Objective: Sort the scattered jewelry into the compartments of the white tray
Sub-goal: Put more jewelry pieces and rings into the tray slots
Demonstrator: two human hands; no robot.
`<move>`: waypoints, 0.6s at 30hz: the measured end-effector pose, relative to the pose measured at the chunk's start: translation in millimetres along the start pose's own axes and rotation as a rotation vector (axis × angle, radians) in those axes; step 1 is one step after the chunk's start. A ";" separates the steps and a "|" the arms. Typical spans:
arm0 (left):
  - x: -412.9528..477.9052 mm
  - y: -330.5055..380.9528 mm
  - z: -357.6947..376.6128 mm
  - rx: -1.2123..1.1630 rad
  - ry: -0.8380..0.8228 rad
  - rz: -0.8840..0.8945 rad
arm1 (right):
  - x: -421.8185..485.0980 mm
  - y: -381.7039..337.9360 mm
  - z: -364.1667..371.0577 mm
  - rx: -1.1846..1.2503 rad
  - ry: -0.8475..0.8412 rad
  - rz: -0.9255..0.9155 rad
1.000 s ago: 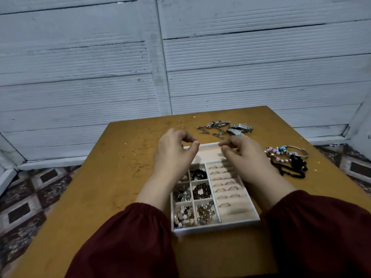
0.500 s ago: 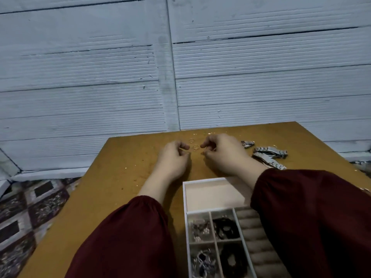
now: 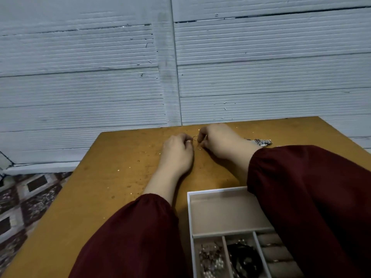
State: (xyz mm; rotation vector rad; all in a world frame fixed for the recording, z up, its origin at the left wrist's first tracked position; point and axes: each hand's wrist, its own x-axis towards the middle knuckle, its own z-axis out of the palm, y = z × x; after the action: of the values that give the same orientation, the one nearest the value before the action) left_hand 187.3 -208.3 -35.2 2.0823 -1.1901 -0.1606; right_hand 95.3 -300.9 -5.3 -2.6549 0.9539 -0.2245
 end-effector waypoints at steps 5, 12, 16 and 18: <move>-0.4 -3.9 7.0 0.092 0.007 0.040 | 0.4 0.7 -0.2 0.017 0.036 -0.026; -2.5 2.2 9.3 0.205 -0.032 0.073 | -5.6 7.7 -7.4 0.106 0.079 0.010; -5.1 6.7 10.0 0.238 -0.054 0.106 | -10.6 14.2 -14.2 0.209 0.150 0.054; -5.2 8.2 10.9 0.253 -0.060 0.128 | -12.1 16.7 -17.2 0.241 0.174 0.080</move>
State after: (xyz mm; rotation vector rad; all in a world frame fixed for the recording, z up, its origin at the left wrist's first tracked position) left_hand 173.9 -212.6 -39.2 2.2205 -1.4392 -0.0127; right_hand 71.9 -309.4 4.7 -2.4023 1.0139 -0.5247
